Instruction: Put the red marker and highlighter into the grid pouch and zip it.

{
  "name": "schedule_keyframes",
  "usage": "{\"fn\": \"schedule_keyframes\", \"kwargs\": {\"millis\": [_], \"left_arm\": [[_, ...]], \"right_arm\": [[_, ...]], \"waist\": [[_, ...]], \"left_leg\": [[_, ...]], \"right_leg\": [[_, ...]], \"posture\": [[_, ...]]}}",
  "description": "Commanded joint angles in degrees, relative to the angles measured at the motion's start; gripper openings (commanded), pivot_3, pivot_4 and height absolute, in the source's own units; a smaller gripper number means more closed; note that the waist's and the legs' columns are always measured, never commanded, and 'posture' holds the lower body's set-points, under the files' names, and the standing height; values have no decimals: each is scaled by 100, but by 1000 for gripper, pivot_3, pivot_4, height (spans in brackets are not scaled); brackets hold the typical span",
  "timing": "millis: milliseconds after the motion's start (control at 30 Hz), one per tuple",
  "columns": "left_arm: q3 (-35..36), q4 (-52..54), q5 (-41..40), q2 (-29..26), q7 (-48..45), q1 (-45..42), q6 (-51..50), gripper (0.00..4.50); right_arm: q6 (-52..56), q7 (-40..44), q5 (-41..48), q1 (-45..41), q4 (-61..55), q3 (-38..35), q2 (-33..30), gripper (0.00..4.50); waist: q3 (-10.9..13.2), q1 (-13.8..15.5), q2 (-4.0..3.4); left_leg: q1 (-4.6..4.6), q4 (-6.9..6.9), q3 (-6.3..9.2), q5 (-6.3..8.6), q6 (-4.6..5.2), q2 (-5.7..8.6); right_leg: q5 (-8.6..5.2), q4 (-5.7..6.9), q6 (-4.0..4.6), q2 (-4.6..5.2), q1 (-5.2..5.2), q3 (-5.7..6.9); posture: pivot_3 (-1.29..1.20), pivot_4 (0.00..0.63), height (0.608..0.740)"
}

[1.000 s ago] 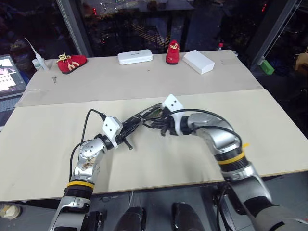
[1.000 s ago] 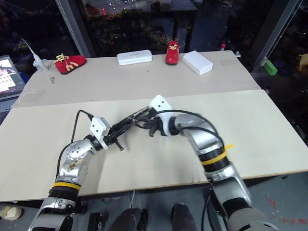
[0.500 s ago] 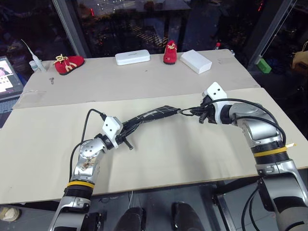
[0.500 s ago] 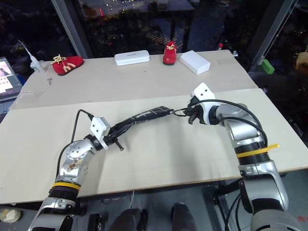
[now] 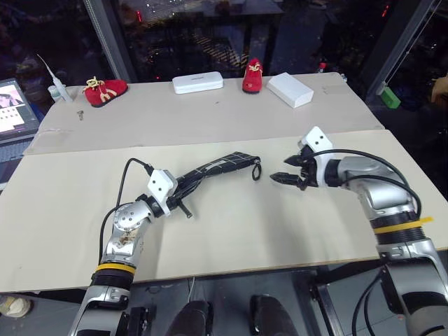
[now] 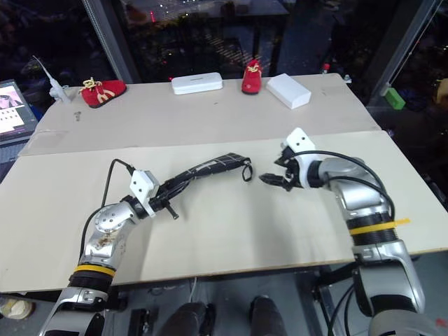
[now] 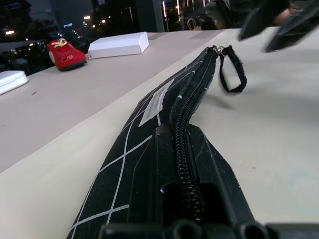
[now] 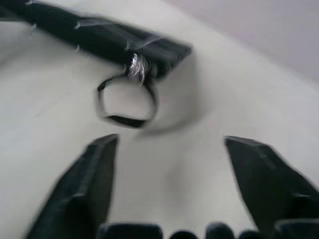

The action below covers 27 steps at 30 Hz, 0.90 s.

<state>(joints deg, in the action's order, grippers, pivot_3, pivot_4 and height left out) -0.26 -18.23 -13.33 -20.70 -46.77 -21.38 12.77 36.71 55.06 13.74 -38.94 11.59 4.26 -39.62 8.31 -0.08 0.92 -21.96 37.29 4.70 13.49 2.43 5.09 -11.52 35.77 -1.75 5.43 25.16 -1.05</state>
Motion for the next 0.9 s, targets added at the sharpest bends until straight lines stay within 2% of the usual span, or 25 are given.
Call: {"fn": "schedule_keyframes", "kwargs": {"millis": [33,233,567,600,633,667,700,767,900], "left_arm": [[-98,151,131,-167,-254,-76,390,0],[-419,66,201,-365,-1001,-245,1000,0],[-760,-554,178,-531,-2129,-467,1847,0],[-766,-615,167,-524,-2171,-481,1894,370],[-777,-645,30,-527,-2355,-477,1716,370],[-787,-703,10,-531,-2441,-482,1734,828],[-762,-724,-27,-499,-2446,-486,1699,1032],[-632,-663,-129,-364,-2232,-522,1456,1779],[-568,-86,-297,-284,-1861,-358,604,3272]], "right_arm": [[-60,681,703,377,-713,-887,-613,3843],[-230,936,1116,1486,-1614,-1449,-953,3843],[-53,221,1226,2387,-2156,-1423,-559,3843],[-52,191,1238,2428,-2169,-1419,-541,3893],[-72,156,1206,2450,-2147,-1401,-541,3893],[-91,136,1176,2447,-2108,-1384,-549,3905],[-102,123,1156,2439,-2076,-1373,-562,3905],[-130,114,1115,2390,-1984,-1335,-596,3905],[-182,132,1068,2339,-1845,-1286,-645,3905]], "waist": [[0,33,0],[0,38,0],[0,62,1],[0,69,0],[0,73,0],[0,70,0],[0,63,0],[0,65,0],[0,69,0]], "left_leg": [[-3,3,-1,2,3,0],[8,3,-7,5,8,-7],[13,12,-16,7,12,-7],[13,15,-16,8,13,-7],[13,15,-16,9,14,-7],[11,16,-16,9,14,-6],[10,18,-17,9,14,-5],[11,25,-18,9,15,-6],[17,41,-14,16,26,-7]], "right_leg": [[1,-2,-1,0,0,0],[0,-3,-1,-1,-9,-2],[1,0,-3,3,-16,-4],[1,-1,-3,3,-16,-4],[1,-1,-3,3,-16,-4],[1,-1,-3,5,-16,-4],[2,-1,-4,7,-15,-6],[3,0,-7,5,-18,-6],[3,0,-9,1,-33,0]], "posture": [[0,150,740],[0,150,740],[0,150,740],[0,150,740],[0,150,740],[0,150,740],[0,150,740],[0,150,740],[0,150,740]]}}
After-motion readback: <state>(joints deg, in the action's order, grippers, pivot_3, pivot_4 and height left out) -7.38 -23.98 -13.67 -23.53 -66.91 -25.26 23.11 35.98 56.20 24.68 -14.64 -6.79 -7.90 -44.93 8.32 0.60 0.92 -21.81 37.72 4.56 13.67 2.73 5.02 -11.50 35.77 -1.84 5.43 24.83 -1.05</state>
